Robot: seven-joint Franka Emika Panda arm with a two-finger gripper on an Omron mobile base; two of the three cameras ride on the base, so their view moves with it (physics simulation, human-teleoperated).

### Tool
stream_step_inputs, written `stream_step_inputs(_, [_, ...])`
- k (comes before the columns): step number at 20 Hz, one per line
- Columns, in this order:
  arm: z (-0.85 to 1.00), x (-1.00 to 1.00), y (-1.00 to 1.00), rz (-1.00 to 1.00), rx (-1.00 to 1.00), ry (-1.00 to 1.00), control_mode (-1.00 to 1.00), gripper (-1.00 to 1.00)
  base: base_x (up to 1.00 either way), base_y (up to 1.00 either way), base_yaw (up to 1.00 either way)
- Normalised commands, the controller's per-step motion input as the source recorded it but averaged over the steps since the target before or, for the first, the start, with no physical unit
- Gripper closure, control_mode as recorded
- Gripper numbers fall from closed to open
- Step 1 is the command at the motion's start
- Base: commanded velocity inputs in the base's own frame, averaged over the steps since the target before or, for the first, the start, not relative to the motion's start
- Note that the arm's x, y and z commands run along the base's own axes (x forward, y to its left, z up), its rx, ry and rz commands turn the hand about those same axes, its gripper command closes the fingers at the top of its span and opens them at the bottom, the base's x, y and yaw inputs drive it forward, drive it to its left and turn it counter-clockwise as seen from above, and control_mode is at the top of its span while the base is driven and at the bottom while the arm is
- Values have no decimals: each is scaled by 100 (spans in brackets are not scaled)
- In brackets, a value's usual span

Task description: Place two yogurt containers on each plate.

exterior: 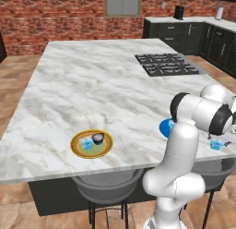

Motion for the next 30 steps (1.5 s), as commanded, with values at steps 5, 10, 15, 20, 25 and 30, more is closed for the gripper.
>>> stream_step_inputs(5, [0, -2, 3, 0, 0, 0, -100, -100, 0, 0, 0])
stream_step_inputs(10, [0, 2, 4, 0, 0, 0, -100, -100, 0, 0, 0])
stream_step_inputs(15, [0, 8, 3, 0, 0, 0, -100, -100, 0, 0, 0])
stream_step_inputs(20, [2, -4, 4, 0, 0, 0, -100, -100, 0, 0, 0])
stream_step_inputs(25, [0, -1, 1, 0, 0, 0, -100, -100, 0, 0, 0])
stream_step_inputs(30, [-3, 0, 0, 0, 0, 0, -100, -100, 0, 0, 0])
